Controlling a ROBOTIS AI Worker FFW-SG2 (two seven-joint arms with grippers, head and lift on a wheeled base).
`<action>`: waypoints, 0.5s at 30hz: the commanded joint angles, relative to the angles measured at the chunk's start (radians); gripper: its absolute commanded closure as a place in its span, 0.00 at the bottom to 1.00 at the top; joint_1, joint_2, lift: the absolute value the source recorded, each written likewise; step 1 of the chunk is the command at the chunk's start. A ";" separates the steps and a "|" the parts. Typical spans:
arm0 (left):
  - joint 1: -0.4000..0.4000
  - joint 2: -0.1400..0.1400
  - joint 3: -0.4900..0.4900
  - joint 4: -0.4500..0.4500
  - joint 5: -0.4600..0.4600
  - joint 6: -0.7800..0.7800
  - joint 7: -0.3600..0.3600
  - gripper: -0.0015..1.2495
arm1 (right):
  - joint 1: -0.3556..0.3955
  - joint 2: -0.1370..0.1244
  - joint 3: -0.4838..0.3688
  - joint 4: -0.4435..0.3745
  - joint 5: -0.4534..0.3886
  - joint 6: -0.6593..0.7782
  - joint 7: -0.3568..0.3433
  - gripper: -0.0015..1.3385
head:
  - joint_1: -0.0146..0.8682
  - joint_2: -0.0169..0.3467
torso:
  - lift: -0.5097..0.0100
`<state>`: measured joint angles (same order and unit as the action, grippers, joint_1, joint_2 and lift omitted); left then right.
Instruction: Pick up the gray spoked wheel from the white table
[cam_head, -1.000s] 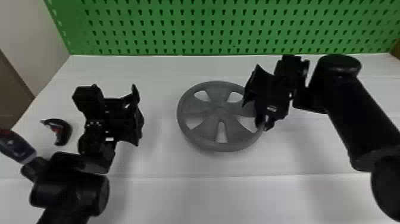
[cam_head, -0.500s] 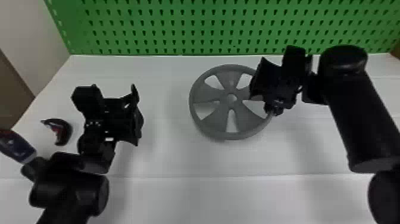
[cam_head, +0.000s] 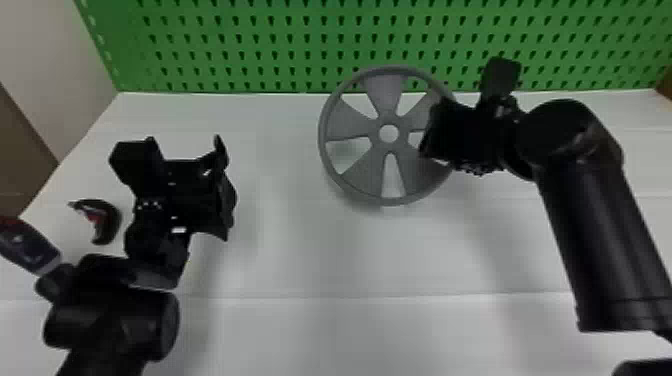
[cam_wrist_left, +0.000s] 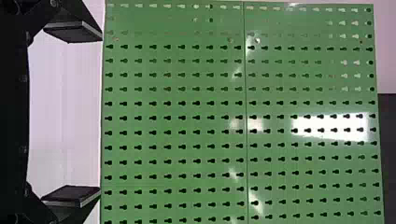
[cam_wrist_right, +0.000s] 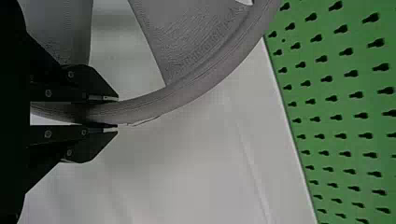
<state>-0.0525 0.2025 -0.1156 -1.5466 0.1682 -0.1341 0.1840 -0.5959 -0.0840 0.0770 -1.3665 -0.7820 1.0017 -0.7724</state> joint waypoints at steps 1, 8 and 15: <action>0.000 0.000 0.002 -0.006 0.005 0.001 0.000 0.10 | 0.070 -0.003 0.023 -0.074 0.112 -0.109 0.074 0.76 | 0.93 0.17 | 0.79; 0.002 0.000 0.004 -0.010 0.011 0.001 0.000 0.10 | 0.151 0.010 0.021 -0.140 0.314 -0.230 0.255 0.77 | 0.93 0.17 | 0.79; 0.002 0.000 0.004 -0.010 0.019 0.001 0.000 0.10 | 0.223 0.001 0.035 -0.158 0.420 -0.419 0.413 0.77 | 0.93 0.17 | 0.79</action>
<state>-0.0506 0.2025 -0.1120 -1.5567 0.1836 -0.1336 0.1840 -0.4183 -0.0810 0.1046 -1.5161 -0.4201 0.6984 -0.4125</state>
